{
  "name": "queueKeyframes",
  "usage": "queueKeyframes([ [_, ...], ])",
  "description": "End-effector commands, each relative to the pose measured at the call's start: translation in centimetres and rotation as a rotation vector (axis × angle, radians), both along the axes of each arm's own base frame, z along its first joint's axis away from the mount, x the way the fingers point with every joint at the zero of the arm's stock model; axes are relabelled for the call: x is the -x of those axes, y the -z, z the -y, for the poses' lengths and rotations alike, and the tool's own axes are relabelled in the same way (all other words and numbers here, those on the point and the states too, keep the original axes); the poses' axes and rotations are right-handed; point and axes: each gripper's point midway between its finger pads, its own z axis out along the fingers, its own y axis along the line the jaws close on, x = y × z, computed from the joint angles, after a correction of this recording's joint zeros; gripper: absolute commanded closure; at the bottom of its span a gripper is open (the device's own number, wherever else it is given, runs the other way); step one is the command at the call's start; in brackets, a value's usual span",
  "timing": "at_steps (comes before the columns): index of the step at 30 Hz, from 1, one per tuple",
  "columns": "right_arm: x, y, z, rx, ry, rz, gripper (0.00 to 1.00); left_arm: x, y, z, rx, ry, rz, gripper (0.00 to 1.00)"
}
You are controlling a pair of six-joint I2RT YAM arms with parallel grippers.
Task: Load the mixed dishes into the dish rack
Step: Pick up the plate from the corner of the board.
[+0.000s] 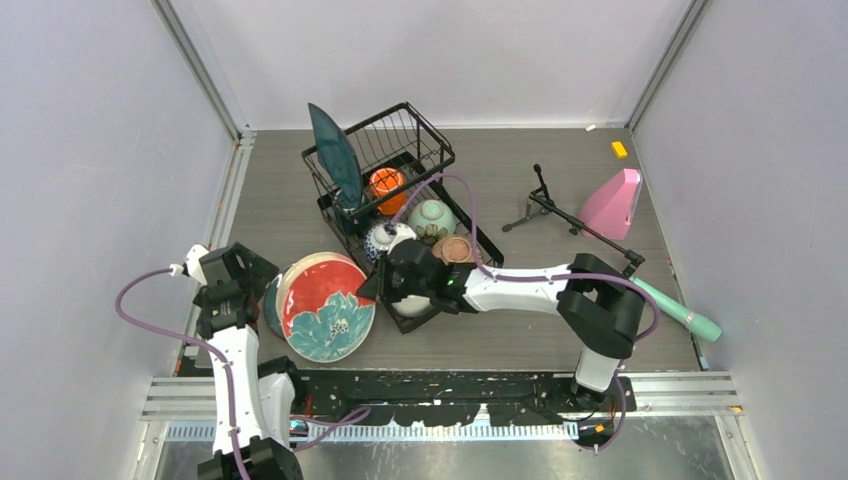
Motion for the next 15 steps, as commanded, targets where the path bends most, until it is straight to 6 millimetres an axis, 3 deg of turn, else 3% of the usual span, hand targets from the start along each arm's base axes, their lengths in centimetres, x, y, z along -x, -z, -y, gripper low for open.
queueKeyframes([
  [1,0.1,-12.2,-0.2,-0.328,-0.063,0.076,1.0,-0.6,-1.7,1.0,-0.007,0.091,0.042,0.0],
  [4,0.6,-14.2,1.3,-0.363,-0.078,0.081,1.0,-1.0,-1.8,1.7,0.01,0.131,0.059,0.0],
  [15,2.3,-17.3,8.3,-0.353,-0.121,0.122,1.0,-0.8,-0.2,2.0,0.033,0.126,0.047,0.0],
])
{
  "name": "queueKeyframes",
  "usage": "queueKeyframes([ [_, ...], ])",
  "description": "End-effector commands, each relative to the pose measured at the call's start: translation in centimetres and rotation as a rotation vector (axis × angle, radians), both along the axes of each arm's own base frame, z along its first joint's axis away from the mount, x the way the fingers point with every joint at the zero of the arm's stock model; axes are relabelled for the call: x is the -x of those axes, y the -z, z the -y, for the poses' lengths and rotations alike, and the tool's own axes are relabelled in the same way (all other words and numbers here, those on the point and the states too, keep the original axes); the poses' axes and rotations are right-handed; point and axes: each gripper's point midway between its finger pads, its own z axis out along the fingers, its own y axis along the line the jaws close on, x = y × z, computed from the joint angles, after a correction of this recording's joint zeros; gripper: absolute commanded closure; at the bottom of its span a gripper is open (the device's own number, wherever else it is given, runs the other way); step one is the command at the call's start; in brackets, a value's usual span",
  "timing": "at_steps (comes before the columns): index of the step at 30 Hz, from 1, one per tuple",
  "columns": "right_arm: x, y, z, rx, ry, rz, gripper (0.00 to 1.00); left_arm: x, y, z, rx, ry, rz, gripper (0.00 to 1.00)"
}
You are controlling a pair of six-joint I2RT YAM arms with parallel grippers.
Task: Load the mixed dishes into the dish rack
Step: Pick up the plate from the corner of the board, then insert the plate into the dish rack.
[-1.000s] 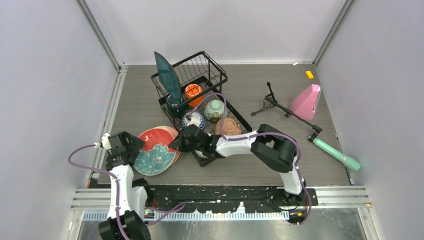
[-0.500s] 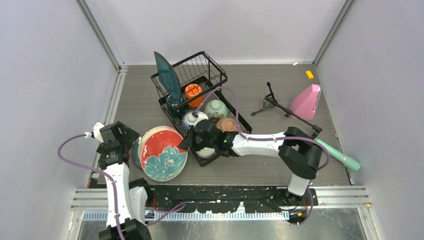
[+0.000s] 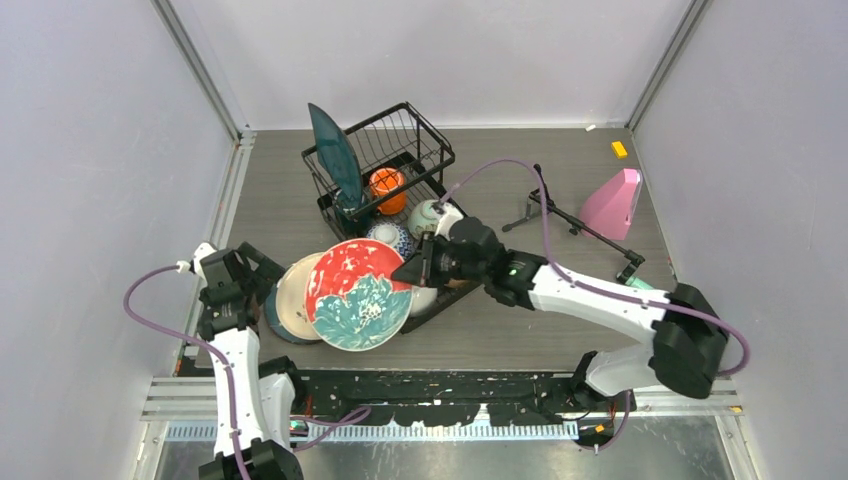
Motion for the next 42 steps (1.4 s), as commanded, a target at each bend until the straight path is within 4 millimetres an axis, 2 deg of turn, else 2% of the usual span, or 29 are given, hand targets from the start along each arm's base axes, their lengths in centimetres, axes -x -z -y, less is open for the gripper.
queueKeyframes([
  [1,2.1,-10.3,1.2,-0.254,-0.105,0.134,1.0,-0.5,-0.1,0.2,0.0,0.014,0.03,0.0],
  [4,2.8,-11.4,3.1,-0.24,-0.126,0.184,1.0,-0.5,0.0,0.2,0.001,0.012,0.028,0.0],
  [6,3.7,-13.0,4.8,-0.246,-0.145,0.224,1.0,-0.4,0.2,0.1,0.0,0.008,0.024,0.0],
  [7,3.7,-13.1,5.4,-0.234,-0.145,0.219,1.0,-0.4,0.3,0.1,0.0,0.005,0.023,0.0],
  [10,3.5,-15.2,7.7,-0.242,-0.102,0.268,1.0,-0.3,0.6,0.1,0.01,-0.003,0.02,0.0],
  [14,1.7,-18.2,10.6,-0.206,0.011,0.339,1.0,-0.2,1.1,0.3,0.024,-0.005,0.015,0.0],
  [20,-2.5,-22.0,14.2,-0.172,0.22,0.415,1.0,-0.2,1.3,0.3,0.026,-0.011,0.014,0.0],
  [23,-4.7,-23.0,15.6,-0.101,0.302,0.46,1.0,-0.1,1.4,0.2,0.025,-0.016,0.01,0.0],
  [24,-5.2,-24.2,16.4,-0.084,0.347,0.483,1.0,-0.1,1.5,0.2,0.027,-0.018,0.009,0.0],
  [25,-6.1,-24.0,16.5,-0.047,0.36,0.497,1.0,-0.2,1.6,0.3,0.032,-0.018,0.012,0.0],
  [26,-6.5,-25.2,17.2,-0.035,0.396,0.521,1.0,-0.2,1.8,0.3,0.036,-0.018,0.014,0.0],
  [27,-7.3,-25.1,17.1,-0.005,0.401,0.534,1.0,-0.3,1.9,0.4,0.041,-0.016,0.014,0.0],
  [28,-7.9,-26.4,17.7,0.008,0.443,0.571,1.0,-0.3,2.0,0.5,0.045,-0.013,0.014,0.0],
  [29,-8.8,-26.3,17.6,0.026,0.455,0.573,1.0,-0.3,2.2,0.6,0.047,-0.01,0.013,0.0],
  [30,-9.2,-27.5,18.0,0.032,0.482,0.603,1.0,-0.3,2.3,0.6,0.05,-0.008,0.015,0.0],
  [31,-10.2,-27.4,17.7,0.054,0.494,0.603,1.0,-0.3,2.4,0.7,0.054,-0.007,0.016,0.0],
  [32,-10.6,-28.7,18.2,0.058,0.522,0.635,1.0,-0.3,2.5,0.7,0.059,-0.007,0.015,0.0],
  [33,-11.7,-28.3,17.8,0.086,0.533,0.631,1.0,-0.3,2.6,0.8,0.065,-0.008,0.016,0.0],
  [34,-11.9,-29.6,18.0,0.085,0.543,0.662,1.0,-0.4,2.7,0.9,0.069,-0.01,0.018,0.0],
  [35,-13.0,-29.3,17.5,0.1,0.551,0.66,1.0,-0.4,2.8,0.9,0.073,-0.011,0.018,0.0],
  [36,-13.4,-30.2,17.5,0.1,0.562,0.685,1.0,-0.4,2.9,1.0,0.079,-0.013,0.019,0.0],
  [41,-16.9,-32.1,16.0,0.122,0.595,0.737,1.0,-0.3,3.3,1.1,0.094,-0.02,0.018,0.0],
  [42,-17.9,-31.5,15.2,0.147,0.585,0.735,1.0,-0.3,3.3,1.1,0.094,-0.02,0.018,0.0],
])
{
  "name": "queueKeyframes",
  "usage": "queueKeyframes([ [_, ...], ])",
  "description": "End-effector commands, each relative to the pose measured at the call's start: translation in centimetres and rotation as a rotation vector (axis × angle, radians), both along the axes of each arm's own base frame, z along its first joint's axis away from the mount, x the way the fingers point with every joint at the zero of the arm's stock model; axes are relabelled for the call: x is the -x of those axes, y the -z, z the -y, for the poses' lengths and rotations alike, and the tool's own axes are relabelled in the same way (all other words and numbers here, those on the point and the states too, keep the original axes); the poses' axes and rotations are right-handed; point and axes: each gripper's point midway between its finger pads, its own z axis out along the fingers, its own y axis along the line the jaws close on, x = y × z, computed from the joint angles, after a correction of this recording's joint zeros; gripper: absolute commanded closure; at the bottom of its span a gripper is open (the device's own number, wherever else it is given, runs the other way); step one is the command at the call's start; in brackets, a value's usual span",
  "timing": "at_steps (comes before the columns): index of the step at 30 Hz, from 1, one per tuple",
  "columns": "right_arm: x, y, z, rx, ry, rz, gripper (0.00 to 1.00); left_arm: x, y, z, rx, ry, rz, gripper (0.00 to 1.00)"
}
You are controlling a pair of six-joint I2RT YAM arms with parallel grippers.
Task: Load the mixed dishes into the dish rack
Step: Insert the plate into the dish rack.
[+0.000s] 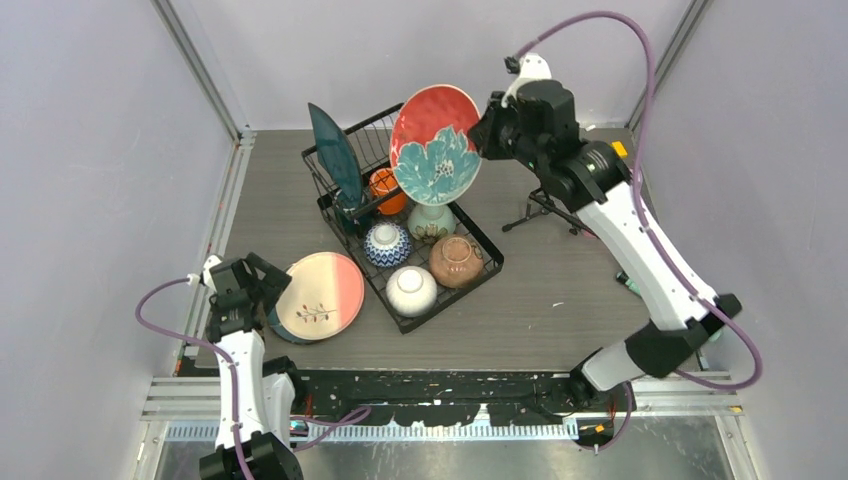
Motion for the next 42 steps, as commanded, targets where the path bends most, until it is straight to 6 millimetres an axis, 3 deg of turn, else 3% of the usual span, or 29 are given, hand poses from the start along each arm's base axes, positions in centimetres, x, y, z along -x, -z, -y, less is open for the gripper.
queueKeyframes([
  [1,-1.8,-12.1,-0.9,-0.16,0.03,0.315,1.0,-0.8,-0.5,0.0,0.005,0.001,0.045,0.0],
  [2,-2.7,-11.3,-1.8,-0.13,0.023,0.305,1.0,-0.8,-0.5,0.0,0.004,0.0,0.045,0.0],
  [3,-2.3,-12.5,-2.3,-0.141,0.011,0.329,1.0,-0.8,-0.5,0.0,0.002,-0.001,0.046,0.0],
  [4,-3.0,-11.8,-3.3,-0.113,0.004,0.325,1.0,-0.8,-0.4,0.0,0.002,-0.002,0.043,0.0],
  [6,-2.4,-13.0,-5.2,-0.059,-0.011,0.375,1.0,-0.8,-0.4,-0.1,0.001,-0.004,0.043,0.0],
  [7,-3.1,-11.9,-7.0,-0.007,-0.017,0.372,1.0,-0.9,-0.4,-0.1,0.001,-0.002,0.042,0.0],
  [8,-2.4,-13.0,-7.4,-0.007,-0.015,0.394,1.0,-0.9,-0.4,-0.1,-0.001,-0.003,0.042,0.0],
  [9,-3.1,-12.0,-8.5,0.035,-0.021,0.392,1.0,-0.9,-0.4,-0.1,-0.003,-0.002,0.042,0.0],
  [10,-2.7,-12.7,-8.7,0.04,-0.005,0.41,1.0,-0.9,-0.4,-0.1,-0.005,0.001,0.042,0.0],
  [11,-3.4,-11.7,-9.4,0.093,0.0,0.414,1.0,-0.9,-0.5,-0.2,-0.008,0.0,0.042,0.0],
  [19,-2.9,-10.7,-12.3,0.253,0.045,0.476,1.0,-1.0,-0.2,-0.2,-0.007,0.005,0.036,0.0],
  [23,-3.0,-10.7,-12.6,0.292,0.08,0.5,1.0,-1.0,0.0,-0.2,-0.004,0.005,0.033,0.0],
  [31,-2.8,-12.9,-12.1,0.264,0.104,0.547,1.0,-1.1,0.0,-0.2,-0.005,0.005,0.033,0.0],
  [38,-3.2,-12.4,-12.1,0.289,0.121,0.541,1.0,-1.2,0.0,-0.1,0.002,0.003,0.038,0.0],
  [42,-3.1,-10.8,-13.0,0.297,0.089,0.507,1.0,-1.0,0.3,-0.1,0.002,-0.001,0.03,0.0],
])
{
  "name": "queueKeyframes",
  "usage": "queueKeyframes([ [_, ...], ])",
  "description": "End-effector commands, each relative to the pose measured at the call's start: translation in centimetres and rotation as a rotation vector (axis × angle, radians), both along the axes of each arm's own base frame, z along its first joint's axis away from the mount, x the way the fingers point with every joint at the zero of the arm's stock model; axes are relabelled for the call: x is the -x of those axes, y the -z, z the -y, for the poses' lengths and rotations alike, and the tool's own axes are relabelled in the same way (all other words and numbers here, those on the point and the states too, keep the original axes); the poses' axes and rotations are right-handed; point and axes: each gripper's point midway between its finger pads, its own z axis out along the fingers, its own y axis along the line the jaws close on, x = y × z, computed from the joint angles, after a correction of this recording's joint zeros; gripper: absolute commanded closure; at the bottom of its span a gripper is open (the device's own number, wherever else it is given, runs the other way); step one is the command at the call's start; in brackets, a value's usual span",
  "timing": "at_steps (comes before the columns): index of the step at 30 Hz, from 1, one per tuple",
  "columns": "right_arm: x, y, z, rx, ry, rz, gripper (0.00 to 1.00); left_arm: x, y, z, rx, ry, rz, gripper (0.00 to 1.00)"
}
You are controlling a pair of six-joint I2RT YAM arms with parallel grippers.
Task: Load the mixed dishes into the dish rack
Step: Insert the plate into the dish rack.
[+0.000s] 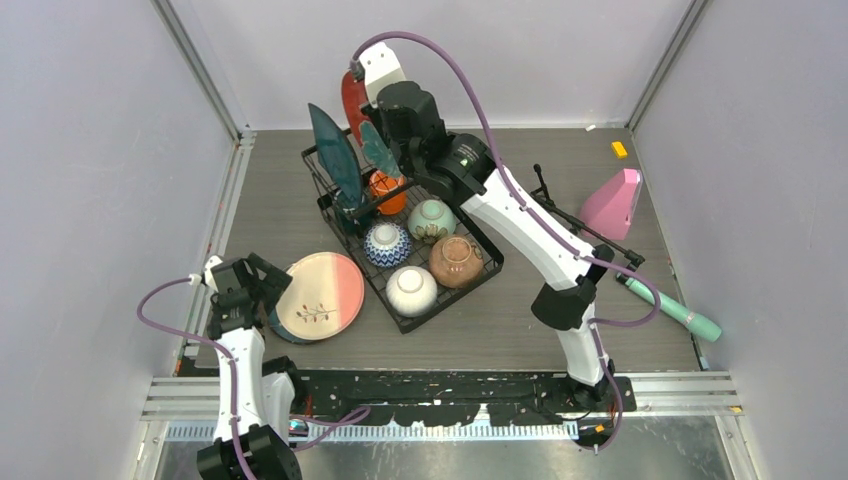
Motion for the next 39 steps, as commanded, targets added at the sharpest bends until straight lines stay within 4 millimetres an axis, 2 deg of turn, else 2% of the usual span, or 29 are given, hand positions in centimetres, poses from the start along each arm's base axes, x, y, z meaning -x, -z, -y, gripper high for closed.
queueKeyframes([
  [1,0.6,-6.4,0.8,-0.215,0.019,0.121,1.0,-0.7,-0.4,-0.1,-0.01,0.003,0.041,0.0],
  [8,1.4,-4.3,-1.7,-0.18,-0.005,0.089,1.0,-0.8,-0.1,-0.1,-0.004,-0.003,0.039,0.0],
  [14,1.6,-0.8,-3.6,-0.089,0.091,0.089,1.0,-0.8,0.2,-0.1,0.003,-0.006,0.038,0.0],
  [17,1.9,0.0,-3.9,-0.086,0.133,0.087,1.0,-0.8,0.4,-0.1,0.007,-0.009,0.034,0.0],
  [21,2.4,0.5,-4.4,-0.119,0.118,0.057,0.9,-0.7,0.7,-0.1,0.008,-0.011,0.029,0.0],
  [23,2.6,0.5,-4.4,-0.14,0.105,0.043,0.86,-0.7,0.8,-0.1,0.008,-0.01,0.03,0.0],
  [27,3.2,-0.3,-4.2,-0.175,0.08,0.033,0.64,-0.7,0.9,-0.1,0.009,-0.011,0.03,0.0],
  [29,3.6,-0.7,-4.2,-0.193,0.054,0.023,0.57,-0.7,0.9,-0.1,0.009,-0.013,0.03,0.0],
  [39,4.9,-2.9,-3.8,-0.254,-0.02,0.011,0.47,-0.8,1.2,-0.1,0.013,-0.011,0.02,0.0],
])
